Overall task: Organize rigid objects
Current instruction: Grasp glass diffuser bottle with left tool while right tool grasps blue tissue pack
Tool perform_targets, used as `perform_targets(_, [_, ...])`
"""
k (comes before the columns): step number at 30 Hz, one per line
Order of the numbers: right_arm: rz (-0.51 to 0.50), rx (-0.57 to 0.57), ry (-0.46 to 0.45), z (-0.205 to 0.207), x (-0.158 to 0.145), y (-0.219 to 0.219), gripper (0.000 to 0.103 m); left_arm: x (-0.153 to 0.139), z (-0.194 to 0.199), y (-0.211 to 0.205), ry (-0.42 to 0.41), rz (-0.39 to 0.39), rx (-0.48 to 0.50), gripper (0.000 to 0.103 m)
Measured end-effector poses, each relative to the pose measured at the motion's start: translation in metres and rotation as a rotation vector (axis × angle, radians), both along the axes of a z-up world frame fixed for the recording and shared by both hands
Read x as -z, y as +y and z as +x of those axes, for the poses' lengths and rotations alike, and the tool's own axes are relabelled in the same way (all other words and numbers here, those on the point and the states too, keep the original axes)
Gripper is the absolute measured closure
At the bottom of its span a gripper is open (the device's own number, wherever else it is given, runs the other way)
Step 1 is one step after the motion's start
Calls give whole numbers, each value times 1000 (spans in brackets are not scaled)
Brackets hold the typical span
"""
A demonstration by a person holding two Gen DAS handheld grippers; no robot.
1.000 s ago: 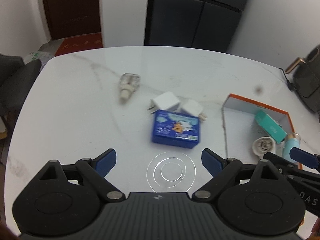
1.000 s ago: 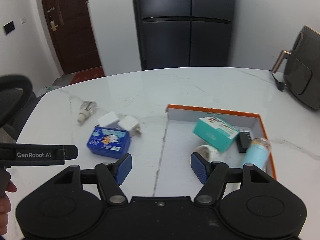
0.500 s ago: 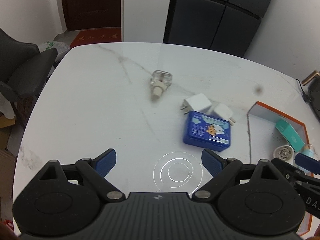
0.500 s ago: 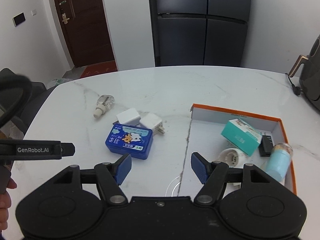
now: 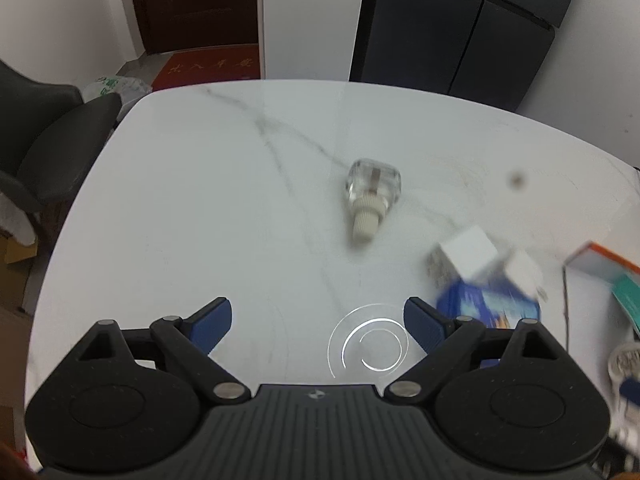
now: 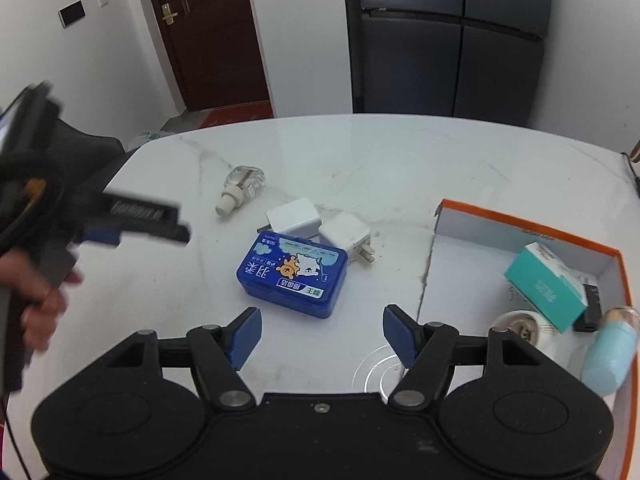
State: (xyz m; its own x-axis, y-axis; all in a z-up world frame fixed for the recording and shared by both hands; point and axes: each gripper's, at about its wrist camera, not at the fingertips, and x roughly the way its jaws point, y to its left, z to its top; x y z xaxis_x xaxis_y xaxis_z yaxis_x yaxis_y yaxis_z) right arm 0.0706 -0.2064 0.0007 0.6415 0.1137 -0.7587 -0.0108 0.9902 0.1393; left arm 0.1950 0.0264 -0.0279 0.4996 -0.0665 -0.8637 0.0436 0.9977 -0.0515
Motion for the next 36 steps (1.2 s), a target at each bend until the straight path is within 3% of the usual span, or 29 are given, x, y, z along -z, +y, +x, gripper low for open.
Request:
perform_targets(11, [18, -52, 10, 23, 19, -8, 23, 33, 73, -20, -13, 6, 41, 8])
perform_targets(19, [2, -175, -15, 41, 25, -4, 23, 42, 90, -27, -57, 22, 88, 15])
perform_targets(23, [-30, -283, -34, 54, 26, 4, 23, 40, 82, -34, -104, 57, 147, 48])
perform_targets(24, [-35, -308, -34, 57, 27, 6, 22, 39, 78, -33, -111, 51, 169, 50])
perform_targets(28, [-78, -426, -18, 77, 31, 14, 22, 36, 57, -23, -90, 18, 201, 52])
perform_targets(32, [-120, -528, 9, 95, 38, 23, 22, 33, 26, -8, -75, -16, 174, 52])
perform_targets(36, [-146, -576, 41, 109, 48, 33, 19, 27, -15, 3, -65, -34, 160, 52])
